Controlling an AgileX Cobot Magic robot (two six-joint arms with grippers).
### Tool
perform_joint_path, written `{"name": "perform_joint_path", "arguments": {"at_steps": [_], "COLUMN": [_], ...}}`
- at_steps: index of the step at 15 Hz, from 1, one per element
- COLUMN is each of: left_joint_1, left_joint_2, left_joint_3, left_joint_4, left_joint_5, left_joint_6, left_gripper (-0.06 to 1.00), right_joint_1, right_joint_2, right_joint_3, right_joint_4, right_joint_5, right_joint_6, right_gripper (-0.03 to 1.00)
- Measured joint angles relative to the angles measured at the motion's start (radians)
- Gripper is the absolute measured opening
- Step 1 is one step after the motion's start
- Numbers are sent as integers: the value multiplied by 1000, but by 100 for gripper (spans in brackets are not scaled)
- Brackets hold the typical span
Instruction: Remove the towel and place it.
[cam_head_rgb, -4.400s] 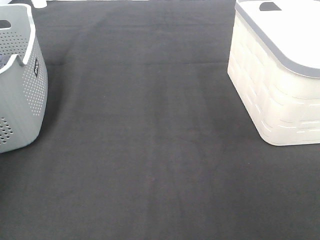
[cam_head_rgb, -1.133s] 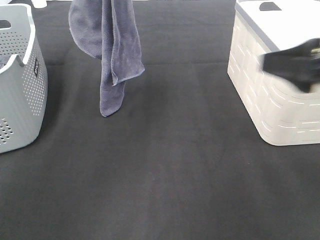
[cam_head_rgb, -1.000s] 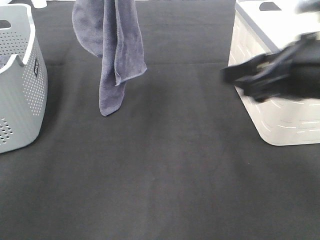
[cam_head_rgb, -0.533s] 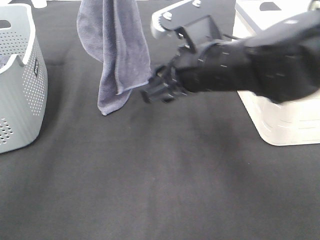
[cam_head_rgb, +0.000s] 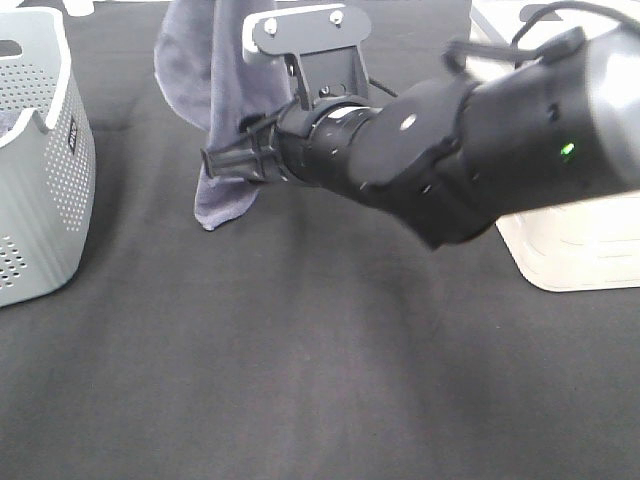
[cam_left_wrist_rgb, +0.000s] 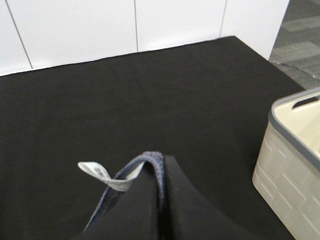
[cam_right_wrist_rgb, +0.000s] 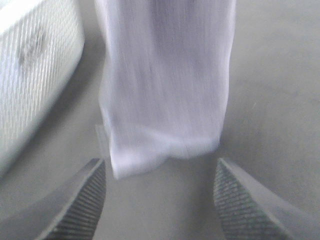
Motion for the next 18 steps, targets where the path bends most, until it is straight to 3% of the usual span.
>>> {"name": "perform_joint_path", "arguments": {"at_steps": [1, 5, 9, 14, 18], "left_joint_1": [-11, -27, -29, -93, -153], "left_joint_2": [16, 33, 59, 110, 119], "left_joint_3": [0, 0, 0, 0, 0], "left_joint_4": [10, 50, 41, 55, 137], "left_joint_5": [6, 23, 70, 90, 117], "left_joint_6": [0, -27, -33, -33, -41], "left_gripper": [0, 0, 0, 0, 0], "right_joint_1": [9, 9, 9, 42, 82], "right_joint_2": [11, 76, 153, 197, 232], "right_joint_3": [-7, -15, -15, -27, -90], "right_joint_4": [0, -4, -26, -69, -76], "right_joint_5": [-45, -70, -69, -32, -20], "right_joint_6": [31, 52, 115, 226, 235], "right_gripper": [63, 63, 63, 63, 63]}}
